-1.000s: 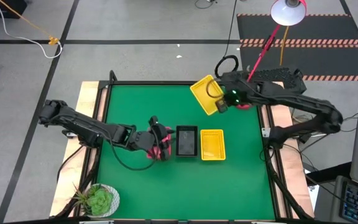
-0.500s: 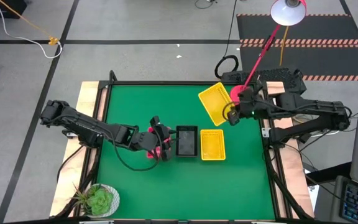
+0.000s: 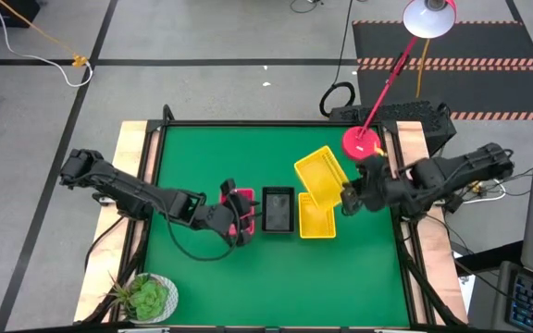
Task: Stack baskets by color
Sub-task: Stack the top yellow bin on top of the bottom yellow bin, then return To Home Position
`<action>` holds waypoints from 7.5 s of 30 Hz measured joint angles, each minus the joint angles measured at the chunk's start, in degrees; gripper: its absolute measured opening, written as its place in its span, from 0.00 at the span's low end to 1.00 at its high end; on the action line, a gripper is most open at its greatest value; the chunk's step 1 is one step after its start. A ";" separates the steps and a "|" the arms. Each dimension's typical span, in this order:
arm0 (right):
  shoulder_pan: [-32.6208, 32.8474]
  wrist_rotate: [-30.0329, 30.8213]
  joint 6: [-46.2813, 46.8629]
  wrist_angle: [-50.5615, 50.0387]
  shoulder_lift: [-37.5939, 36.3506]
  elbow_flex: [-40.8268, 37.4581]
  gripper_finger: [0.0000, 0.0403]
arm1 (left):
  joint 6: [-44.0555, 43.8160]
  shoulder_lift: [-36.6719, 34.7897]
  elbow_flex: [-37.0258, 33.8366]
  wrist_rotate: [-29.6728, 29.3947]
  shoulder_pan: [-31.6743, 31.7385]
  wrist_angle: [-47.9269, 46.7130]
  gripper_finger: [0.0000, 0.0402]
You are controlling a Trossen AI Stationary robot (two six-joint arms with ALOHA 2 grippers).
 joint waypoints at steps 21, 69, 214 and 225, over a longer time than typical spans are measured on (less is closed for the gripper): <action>16.51 8.05 32.28 4.54 1.49 -12.89 0.01 | -2.77 0.00 0.02 0.01 -8.60 -6.55 0.35; 17.17 5.34 49.94 4.87 22.19 -13.00 0.01 | -3.44 0.02 0.02 -0.21 -8.68 -5.33 0.35; 0.42 7.93 -64.30 45.88 -5.83 -31.67 0.00 | 14.64 -19.48 -28.12 19.44 14.16 26.34 0.04; -1.34 0.64 -80.33 73.32 -19.66 -51.57 0.00 | 15.61 -27.52 -40.84 24.01 16.10 38.84 0.03</action>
